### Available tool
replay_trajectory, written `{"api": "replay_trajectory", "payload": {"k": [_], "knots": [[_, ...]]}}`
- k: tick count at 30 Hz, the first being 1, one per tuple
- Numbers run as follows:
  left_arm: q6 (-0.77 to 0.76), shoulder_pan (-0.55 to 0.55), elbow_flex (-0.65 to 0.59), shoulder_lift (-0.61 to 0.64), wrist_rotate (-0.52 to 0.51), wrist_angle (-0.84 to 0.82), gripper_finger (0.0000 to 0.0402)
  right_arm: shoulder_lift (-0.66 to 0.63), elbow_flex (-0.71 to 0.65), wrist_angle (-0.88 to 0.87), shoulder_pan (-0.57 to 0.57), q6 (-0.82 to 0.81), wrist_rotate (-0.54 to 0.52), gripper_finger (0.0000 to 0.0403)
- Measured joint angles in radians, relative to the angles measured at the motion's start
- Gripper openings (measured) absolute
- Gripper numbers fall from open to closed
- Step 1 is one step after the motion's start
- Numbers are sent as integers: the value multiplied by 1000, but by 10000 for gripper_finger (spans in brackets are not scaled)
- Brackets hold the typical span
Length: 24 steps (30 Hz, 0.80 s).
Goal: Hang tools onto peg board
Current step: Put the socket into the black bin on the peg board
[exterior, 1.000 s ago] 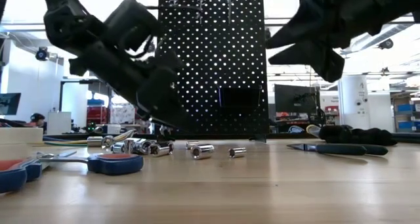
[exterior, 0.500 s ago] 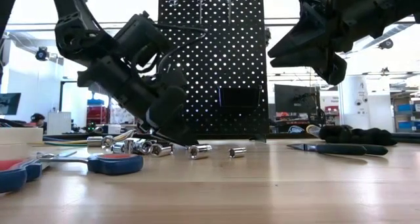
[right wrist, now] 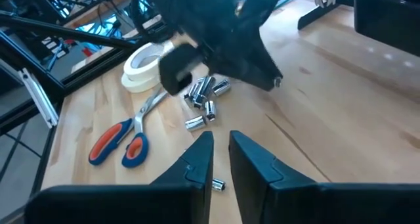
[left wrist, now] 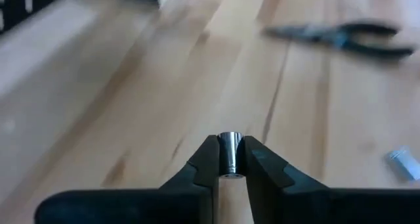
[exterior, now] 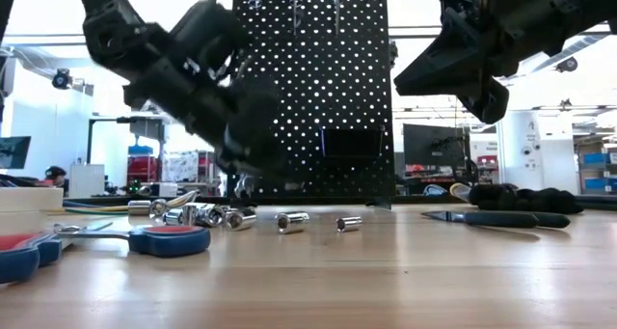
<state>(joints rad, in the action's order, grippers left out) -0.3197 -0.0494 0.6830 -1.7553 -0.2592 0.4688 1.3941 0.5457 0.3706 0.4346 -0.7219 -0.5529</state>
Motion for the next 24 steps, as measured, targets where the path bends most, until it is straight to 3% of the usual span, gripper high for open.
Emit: {"api": "replay_trajectory", "payload": {"k": [8, 15, 24], "knots": [[121, 19, 127, 106, 16, -162, 37, 0, 0, 1, 7, 0, 0, 38], [223, 85, 305, 109, 11, -348, 38, 0, 0, 1, 19, 0, 0, 33], [277, 203, 420, 86, 13, -376, 39, 0, 0, -2, 59, 6, -51, 32]]}}
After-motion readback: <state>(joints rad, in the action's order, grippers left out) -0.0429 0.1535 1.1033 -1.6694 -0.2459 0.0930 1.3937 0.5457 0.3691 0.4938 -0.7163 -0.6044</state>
